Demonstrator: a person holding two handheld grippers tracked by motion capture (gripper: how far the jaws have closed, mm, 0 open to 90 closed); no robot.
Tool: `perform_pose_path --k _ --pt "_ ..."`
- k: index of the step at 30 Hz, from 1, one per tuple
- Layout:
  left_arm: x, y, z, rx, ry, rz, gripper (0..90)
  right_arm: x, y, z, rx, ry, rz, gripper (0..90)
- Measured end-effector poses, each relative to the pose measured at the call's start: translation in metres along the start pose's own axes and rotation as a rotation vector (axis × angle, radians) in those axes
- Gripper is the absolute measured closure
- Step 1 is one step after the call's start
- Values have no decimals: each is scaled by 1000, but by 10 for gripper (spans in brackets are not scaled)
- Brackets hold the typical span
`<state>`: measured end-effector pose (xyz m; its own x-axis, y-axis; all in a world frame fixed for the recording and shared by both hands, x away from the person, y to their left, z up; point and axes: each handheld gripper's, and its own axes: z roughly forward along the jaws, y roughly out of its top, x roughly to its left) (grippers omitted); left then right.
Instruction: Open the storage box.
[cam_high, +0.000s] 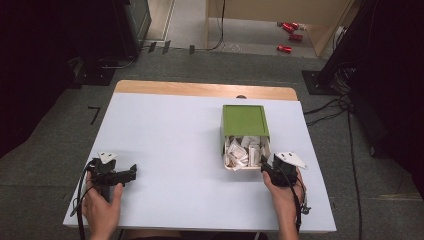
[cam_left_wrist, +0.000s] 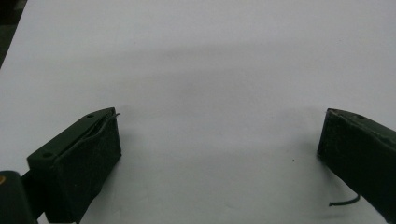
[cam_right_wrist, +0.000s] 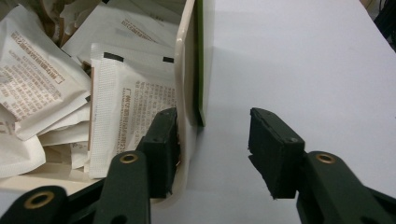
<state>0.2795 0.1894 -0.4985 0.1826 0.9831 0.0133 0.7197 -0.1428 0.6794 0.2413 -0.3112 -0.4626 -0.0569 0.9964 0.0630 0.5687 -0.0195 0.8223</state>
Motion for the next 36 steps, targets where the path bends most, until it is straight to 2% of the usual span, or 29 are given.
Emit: perform_pose_path --k 5,11,14,17,18,22,27,36 --pt "0 0 0 0 0 0 0 2 1 -7 1 14 29 616" --pt "0 0 0 0 0 0 0 7 10 -20 -73 5 17 652" --pt "0 0 0 0 0 0 0 8 15 -23 -81 20 35 680" --pt "0 0 0 0 0 0 0 9 17 -23 -92 14 37 714" --pt "0 0 0 0 0 0 0 10 18 -23 -98 14 44 752" --pt "0 0 0 0 0 0 0 12 20 -23 -107 10 52 790" --pt "0 0 0 0 0 0 0 14 20 -22 -96 15 66 881" --pt "0 0 0 0 0 0 0 15 20 -24 -96 7 83 899"
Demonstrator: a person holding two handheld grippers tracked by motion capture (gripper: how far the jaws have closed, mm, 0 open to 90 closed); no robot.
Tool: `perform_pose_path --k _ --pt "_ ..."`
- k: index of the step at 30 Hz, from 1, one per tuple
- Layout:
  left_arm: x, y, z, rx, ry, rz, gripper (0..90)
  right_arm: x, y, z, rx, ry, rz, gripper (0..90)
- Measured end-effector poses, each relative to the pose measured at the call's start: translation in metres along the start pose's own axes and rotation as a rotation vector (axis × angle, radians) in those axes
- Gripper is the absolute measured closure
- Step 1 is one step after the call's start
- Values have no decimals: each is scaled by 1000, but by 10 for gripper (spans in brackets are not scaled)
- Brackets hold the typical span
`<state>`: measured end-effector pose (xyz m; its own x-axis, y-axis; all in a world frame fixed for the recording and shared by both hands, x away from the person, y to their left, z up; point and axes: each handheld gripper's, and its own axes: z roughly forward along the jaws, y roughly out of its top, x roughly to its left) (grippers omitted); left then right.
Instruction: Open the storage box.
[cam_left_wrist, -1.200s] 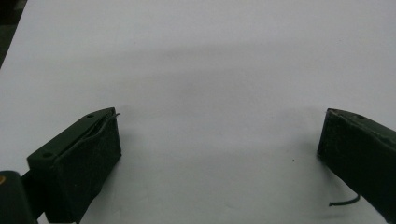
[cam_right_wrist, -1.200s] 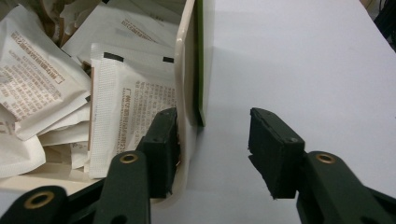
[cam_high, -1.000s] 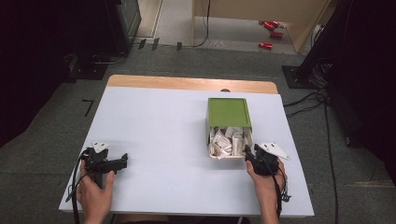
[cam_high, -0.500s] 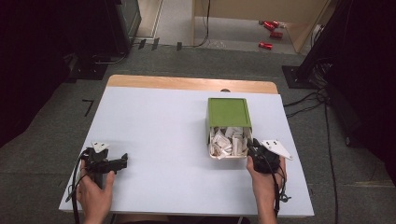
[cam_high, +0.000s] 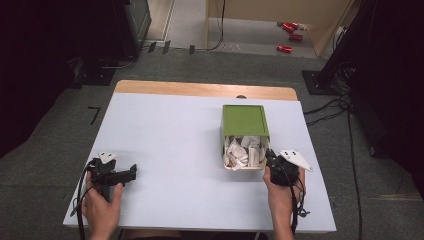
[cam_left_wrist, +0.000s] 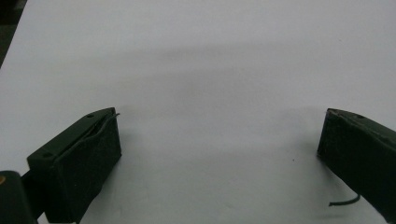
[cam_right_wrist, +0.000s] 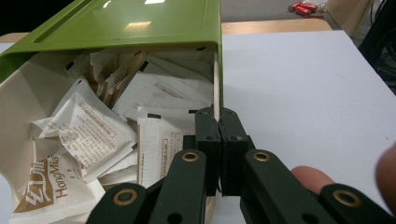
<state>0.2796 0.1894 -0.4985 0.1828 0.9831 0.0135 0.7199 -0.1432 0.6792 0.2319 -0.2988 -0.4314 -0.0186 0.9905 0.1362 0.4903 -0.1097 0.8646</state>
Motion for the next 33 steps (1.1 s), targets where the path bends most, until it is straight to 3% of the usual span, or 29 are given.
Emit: perform_pose_path --k 33 --pt "0 0 0 0 0 0 0 -1 -7 -24 10 11 -2 900"
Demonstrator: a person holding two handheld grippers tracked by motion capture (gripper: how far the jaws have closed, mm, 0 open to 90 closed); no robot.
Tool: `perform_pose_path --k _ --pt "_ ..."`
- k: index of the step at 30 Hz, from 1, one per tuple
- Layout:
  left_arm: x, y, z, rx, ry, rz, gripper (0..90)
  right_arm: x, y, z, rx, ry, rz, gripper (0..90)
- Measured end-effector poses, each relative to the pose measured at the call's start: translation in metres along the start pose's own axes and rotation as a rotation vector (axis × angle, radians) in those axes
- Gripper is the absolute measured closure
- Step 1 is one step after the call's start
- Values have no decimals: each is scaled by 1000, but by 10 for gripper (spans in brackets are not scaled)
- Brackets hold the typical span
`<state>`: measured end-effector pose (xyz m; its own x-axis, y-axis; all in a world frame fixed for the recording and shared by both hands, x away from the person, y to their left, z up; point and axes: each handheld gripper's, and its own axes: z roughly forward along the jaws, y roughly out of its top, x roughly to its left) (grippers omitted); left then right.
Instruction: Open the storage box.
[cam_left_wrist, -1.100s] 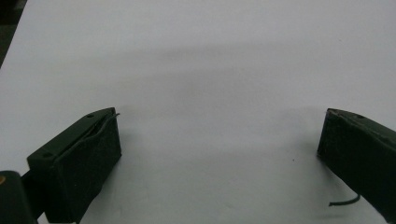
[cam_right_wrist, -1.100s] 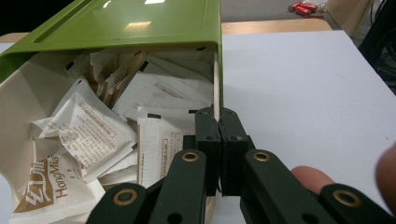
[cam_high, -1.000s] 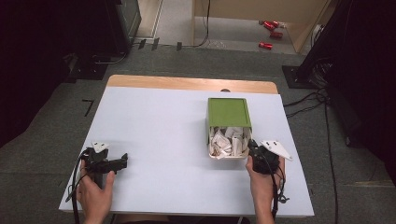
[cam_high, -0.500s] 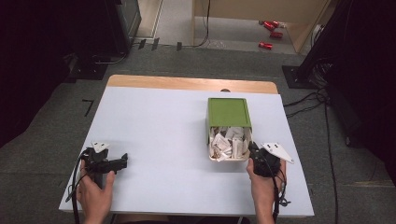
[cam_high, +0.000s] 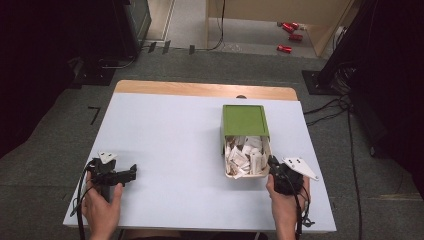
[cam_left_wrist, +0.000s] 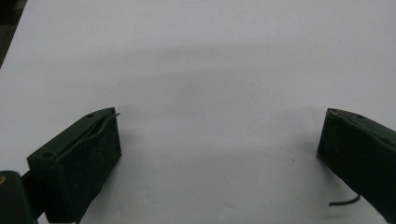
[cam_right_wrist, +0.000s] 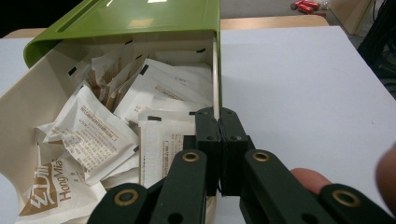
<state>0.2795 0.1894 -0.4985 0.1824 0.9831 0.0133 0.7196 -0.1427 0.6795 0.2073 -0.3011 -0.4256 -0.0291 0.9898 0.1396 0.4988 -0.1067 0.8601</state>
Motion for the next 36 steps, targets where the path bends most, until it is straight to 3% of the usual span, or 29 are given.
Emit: perform_pose_path --k 36 --pt "0 0 0 0 0 0 0 -1 -22 -31 1 7 27 900"
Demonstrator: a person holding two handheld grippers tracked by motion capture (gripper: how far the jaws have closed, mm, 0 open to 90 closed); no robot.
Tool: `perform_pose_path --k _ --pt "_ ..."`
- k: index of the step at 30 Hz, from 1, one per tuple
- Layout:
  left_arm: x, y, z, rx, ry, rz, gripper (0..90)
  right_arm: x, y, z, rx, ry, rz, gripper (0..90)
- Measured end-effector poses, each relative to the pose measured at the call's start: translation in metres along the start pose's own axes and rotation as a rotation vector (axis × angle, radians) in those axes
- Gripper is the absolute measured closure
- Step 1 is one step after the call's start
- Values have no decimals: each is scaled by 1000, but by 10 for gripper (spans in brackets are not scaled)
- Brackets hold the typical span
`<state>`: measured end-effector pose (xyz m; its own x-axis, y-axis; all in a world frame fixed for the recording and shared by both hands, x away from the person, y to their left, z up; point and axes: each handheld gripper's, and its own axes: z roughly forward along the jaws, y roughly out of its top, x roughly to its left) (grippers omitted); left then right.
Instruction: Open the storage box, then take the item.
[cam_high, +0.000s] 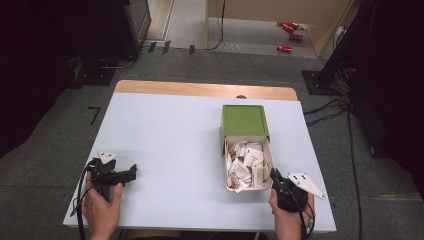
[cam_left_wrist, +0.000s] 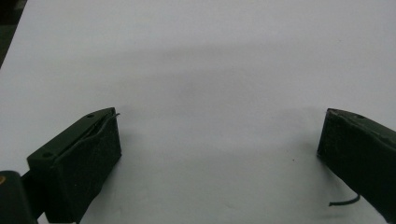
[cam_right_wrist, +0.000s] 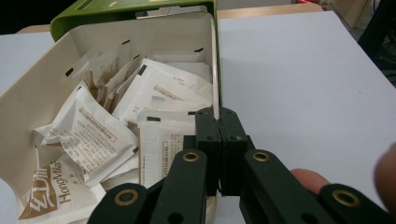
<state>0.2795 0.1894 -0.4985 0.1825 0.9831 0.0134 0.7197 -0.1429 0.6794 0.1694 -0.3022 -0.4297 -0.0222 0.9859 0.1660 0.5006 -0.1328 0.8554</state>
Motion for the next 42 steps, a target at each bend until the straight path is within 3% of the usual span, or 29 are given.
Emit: perform_pose_path --k 9,12,16,21,28,42 --pt "0 0 0 0 0 0 0 -1 -4 0 -1 -1 -6 888" --pt "0 0 0 0 0 0 0 -4 -4 0 -9 26 18 867" --pt "0 0 0 0 0 0 0 -4 -2 -2 -26 35 23 791" --pt "0 0 0 0 0 0 0 -4 2 -5 -56 -1 20 673" --pt "0 0 0 -1 0 0 0 -2 10 -11 -79 7 18 530" --pt "0 0 0 0 0 0 0 13 23 -16 -118 46 -6 479"
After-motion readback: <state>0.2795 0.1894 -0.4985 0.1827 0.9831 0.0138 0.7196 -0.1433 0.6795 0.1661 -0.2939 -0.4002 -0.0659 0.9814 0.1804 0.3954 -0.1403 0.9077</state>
